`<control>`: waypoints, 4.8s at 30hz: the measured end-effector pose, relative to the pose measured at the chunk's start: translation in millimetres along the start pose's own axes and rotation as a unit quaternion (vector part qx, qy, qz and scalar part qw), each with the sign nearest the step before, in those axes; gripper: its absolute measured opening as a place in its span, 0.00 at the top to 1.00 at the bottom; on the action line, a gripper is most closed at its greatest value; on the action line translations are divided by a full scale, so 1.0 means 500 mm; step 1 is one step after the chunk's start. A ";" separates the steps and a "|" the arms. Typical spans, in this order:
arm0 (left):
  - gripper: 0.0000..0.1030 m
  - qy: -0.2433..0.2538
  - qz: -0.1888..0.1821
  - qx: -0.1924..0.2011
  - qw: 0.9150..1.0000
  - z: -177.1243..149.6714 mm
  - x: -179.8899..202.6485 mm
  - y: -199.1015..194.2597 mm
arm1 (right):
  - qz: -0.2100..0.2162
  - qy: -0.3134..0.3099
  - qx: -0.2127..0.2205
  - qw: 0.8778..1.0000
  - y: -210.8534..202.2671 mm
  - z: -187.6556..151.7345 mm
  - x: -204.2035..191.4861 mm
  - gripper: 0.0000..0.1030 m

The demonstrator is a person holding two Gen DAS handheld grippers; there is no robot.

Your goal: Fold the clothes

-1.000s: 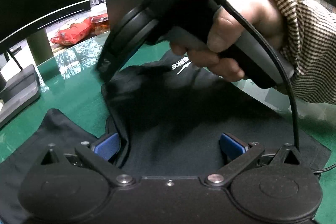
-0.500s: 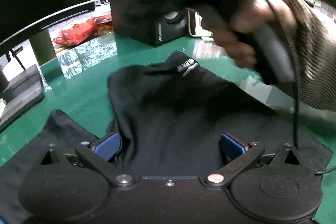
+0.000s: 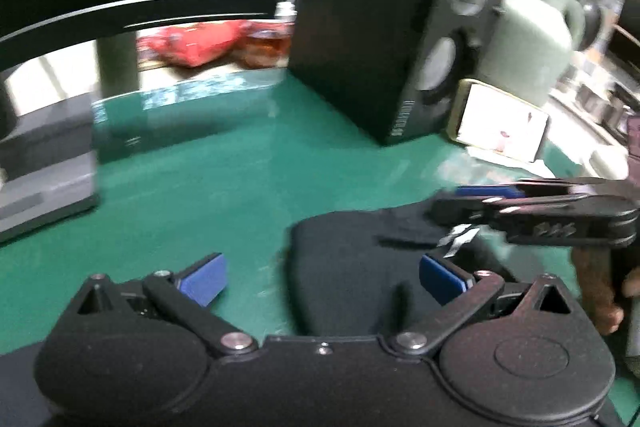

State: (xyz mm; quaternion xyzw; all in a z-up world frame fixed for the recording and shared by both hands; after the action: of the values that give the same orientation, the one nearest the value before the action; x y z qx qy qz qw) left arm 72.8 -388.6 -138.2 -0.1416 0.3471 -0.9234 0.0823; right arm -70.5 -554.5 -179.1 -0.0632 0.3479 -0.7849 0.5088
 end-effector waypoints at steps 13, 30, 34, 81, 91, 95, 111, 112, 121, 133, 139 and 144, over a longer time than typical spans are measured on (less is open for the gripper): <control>0.93 0.103 0.105 0.058 0.987 0.001 0.062 -0.026 | -0.082 -0.021 0.016 0.996 -0.035 -0.003 0.037 0.89; 0.26 0.139 -0.062 0.002 0.988 -0.124 0.167 -0.090 | 0.084 -0.080 0.010 0.993 -0.051 0.075 -0.085 0.67; 0.21 0.149 -0.061 -0.016 0.987 -0.153 0.189 -0.061 | 0.111 -0.140 -0.037 0.983 0.015 0.103 -0.161 0.63; 0.00 0.159 -0.019 -0.017 0.987 -0.145 0.182 -0.053 | 0.026 -0.267 -0.074 0.961 -0.011 -0.037 -0.189 0.64; 0.00 0.157 -0.017 -0.014 0.987 -0.143 0.180 -0.053 | 0.036 -0.256 -0.046 0.965 -0.078 -0.015 -0.176 0.64; 0.00 0.157 -0.017 -0.014 0.987 -0.144 0.180 -0.055 | 0.052 -0.222 -0.013 0.974 -0.069 0.048 -0.191 0.64; 0.00 0.157 -0.016 -0.012 0.987 -0.143 0.181 -0.053 | 0.147 -0.202 -0.140 0.958 -0.041 -0.037 -0.201 0.79; 0.00 0.157 -0.016 -0.012 0.987 -0.143 0.181 -0.052 | 0.148 -0.200 -0.140 0.959 -0.046 -0.035 -0.198 0.75; 0.00 0.156 -0.014 -0.012 0.988 -0.143 0.183 -0.053 | 0.168 -0.029 -0.099 0.980 -0.030 0.061 -0.129 0.46; 0.00 0.157 -0.015 -0.011 0.987 -0.139 0.181 -0.049 | 0.194 0.148 -0.195 0.950 0.074 0.059 -0.085 0.68; 0.00 0.157 -0.014 -0.011 0.987 -0.140 0.183 -0.051 | 0.181 0.083 -0.204 0.958 0.071 0.053 -0.130 0.94; 0.00 0.157 -0.013 -0.010 0.987 -0.141 0.182 -0.051 | 0.161 0.007 -0.154 0.975 0.075 0.088 -0.162 0.98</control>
State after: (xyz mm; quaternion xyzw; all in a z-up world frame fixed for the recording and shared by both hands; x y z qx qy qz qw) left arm -37.3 -348.9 -153.2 -0.0003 0.3634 -0.9315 0.0130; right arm 16.3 -516.3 -148.4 -0.0788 0.4741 -0.6300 0.6101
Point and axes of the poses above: each gripper's, at about its wrist camera, not at the fingertips, and y roughly the way its jaws point, x to its right, z to its top, the point moved 8 cm from there along y, roughly the way its jaws point, and after that the axes turned 1 degree about -x, right-handed, at the moved point
